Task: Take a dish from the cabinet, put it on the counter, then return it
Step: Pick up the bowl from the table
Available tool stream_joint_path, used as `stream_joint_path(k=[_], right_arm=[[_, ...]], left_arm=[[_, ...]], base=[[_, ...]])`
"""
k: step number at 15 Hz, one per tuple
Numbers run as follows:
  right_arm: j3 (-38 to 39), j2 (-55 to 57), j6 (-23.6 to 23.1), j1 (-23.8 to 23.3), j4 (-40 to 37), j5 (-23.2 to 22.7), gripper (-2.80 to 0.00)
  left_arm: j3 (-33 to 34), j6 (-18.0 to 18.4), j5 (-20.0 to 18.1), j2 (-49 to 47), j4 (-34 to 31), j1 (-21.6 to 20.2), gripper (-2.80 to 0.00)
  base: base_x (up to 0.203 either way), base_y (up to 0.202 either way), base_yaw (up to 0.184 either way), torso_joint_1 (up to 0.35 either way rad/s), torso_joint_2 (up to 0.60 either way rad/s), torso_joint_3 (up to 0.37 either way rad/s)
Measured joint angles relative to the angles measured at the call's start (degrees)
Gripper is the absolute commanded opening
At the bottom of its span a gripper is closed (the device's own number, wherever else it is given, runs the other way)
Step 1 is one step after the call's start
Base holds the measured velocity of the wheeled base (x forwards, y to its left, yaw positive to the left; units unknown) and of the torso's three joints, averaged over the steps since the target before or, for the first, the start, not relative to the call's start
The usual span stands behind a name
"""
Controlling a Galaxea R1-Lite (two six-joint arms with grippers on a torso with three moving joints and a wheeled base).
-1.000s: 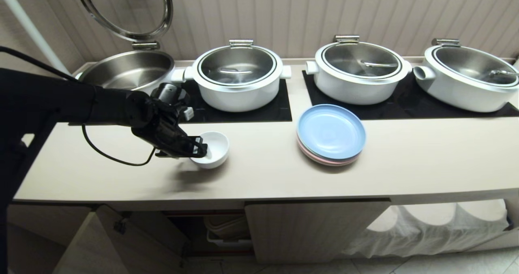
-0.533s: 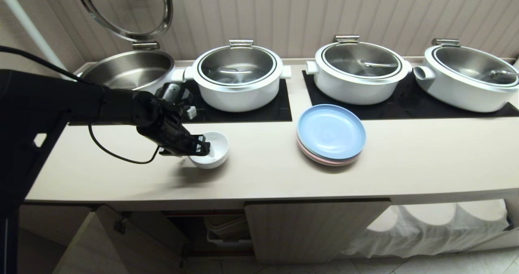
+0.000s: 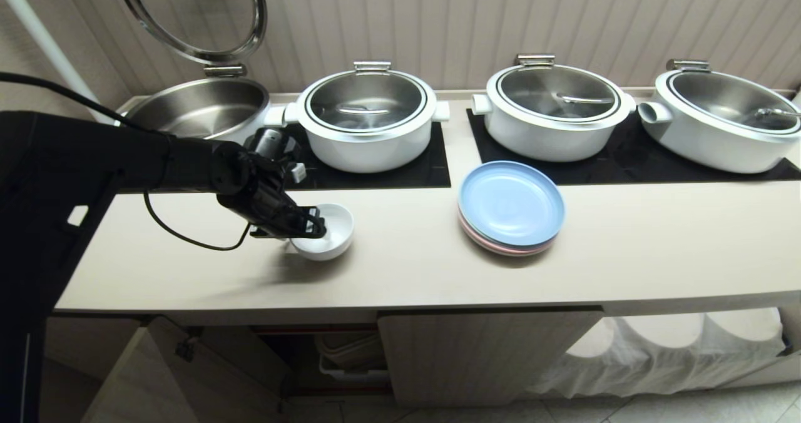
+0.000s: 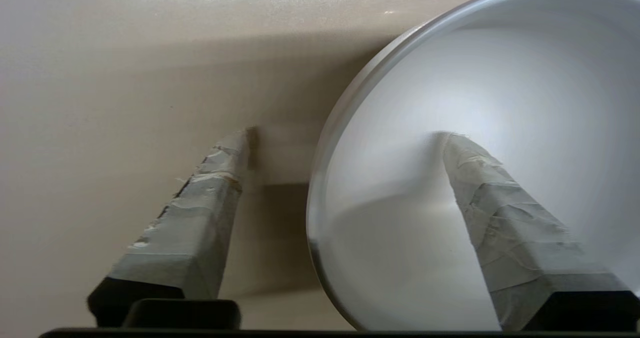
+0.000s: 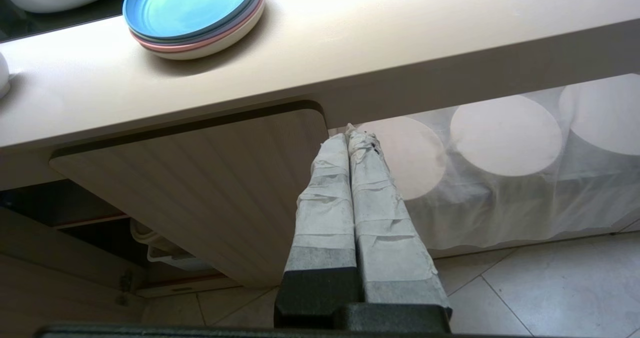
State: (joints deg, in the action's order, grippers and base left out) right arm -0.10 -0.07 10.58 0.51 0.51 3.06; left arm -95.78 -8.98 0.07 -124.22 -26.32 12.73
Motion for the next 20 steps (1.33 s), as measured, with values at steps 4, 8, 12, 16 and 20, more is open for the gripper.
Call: stream_joint_path(k=[4, 8, 12, 16, 20], right_arm=[[0.0, 0.0, 0.0, 0.0, 0.0, 0.0, -2.8], [0.0, 0.0, 0.0, 0.0, 0.0, 0.0, -2.8], [0.0, 0.0, 0.0, 0.0, 0.0, 0.0, -2.8], [0.0, 0.0, 0.0, 0.0, 0.0, 0.0, -2.8], [0.0, 0.0, 0.0, 0.0, 0.0, 0.0, -2.8]], left_arm=[[-0.1, 0.0, 0.0, -0.2, 0.0, -0.1, -2.8], [-0.3, 0.0, 0.0, -0.1, 0.4, -0.2, -2.8], [0.1, 0.0, 0.0, 0.4, 0.0, -0.2, -2.8], [1.0, 0.0, 0.0, 1.4, -0.3, -0.2, -2.8], [3.3, -0.4, 0.0, 3.1, -0.2, -0.2, -2.8]], base=[[0.0, 0.0, 0.0, 0.0, 0.0, 0.0], [0.0, 0.0, 0.0, 0.0, 0.0, 0.0], [0.0, 0.0, 0.0, 0.0, 0.0, 0.0], [0.0, 0.0, 0.0, 0.0, 0.0, 0.0], [0.0, 0.0, 0.0, 0.0, 0.0, 0.0]])
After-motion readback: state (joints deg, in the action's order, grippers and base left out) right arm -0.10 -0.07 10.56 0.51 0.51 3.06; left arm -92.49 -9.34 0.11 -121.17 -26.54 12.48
